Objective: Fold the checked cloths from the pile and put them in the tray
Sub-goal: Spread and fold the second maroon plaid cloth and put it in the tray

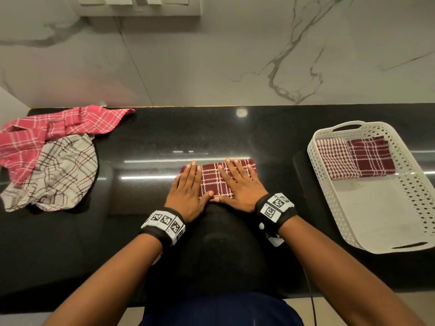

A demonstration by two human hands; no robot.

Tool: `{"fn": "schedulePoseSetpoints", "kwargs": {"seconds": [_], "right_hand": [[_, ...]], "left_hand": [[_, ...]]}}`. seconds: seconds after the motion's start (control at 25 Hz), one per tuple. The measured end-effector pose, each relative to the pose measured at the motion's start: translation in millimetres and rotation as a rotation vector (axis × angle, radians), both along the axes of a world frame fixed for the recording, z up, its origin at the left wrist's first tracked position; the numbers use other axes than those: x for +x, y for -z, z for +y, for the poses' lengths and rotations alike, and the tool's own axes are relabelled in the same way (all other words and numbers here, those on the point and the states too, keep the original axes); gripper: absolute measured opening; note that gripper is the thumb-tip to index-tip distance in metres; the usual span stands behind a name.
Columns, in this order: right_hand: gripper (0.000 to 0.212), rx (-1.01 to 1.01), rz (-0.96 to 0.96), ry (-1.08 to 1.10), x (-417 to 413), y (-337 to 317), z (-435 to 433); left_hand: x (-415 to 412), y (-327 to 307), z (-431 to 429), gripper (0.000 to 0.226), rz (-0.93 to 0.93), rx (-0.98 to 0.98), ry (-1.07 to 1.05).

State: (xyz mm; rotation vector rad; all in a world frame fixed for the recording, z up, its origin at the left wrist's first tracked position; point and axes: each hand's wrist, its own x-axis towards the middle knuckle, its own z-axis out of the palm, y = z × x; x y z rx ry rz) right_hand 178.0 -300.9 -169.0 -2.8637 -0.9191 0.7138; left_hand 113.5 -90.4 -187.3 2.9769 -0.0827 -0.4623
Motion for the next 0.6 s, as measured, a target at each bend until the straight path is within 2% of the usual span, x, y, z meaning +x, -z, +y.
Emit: {"fn": "schedulePoseSetpoints", "kwargs": {"seconds": [0.24,0.36,0.48,0.6], "right_hand": [[0.092,0.08,0.036,0.177,7,-10,-6],[0.099,0.295,-0.02,0.544,0,-15,-16],[0.085,0.347,-0.071,0.854,-5,-16,-22],[0.057,0.381,0.133,0.945,6,-22,-16]], "left_hand": [[5,-7,-4,0.089,0.021,-0.02,-0.109],[3,-12,-10,0.094,0.085,-0.051,-0.131],[2,-14,-14,0.097,0.087,-0.111,-0.138],[10,-23,-10,0.089,0.012,-0.179,-0.151]]}}
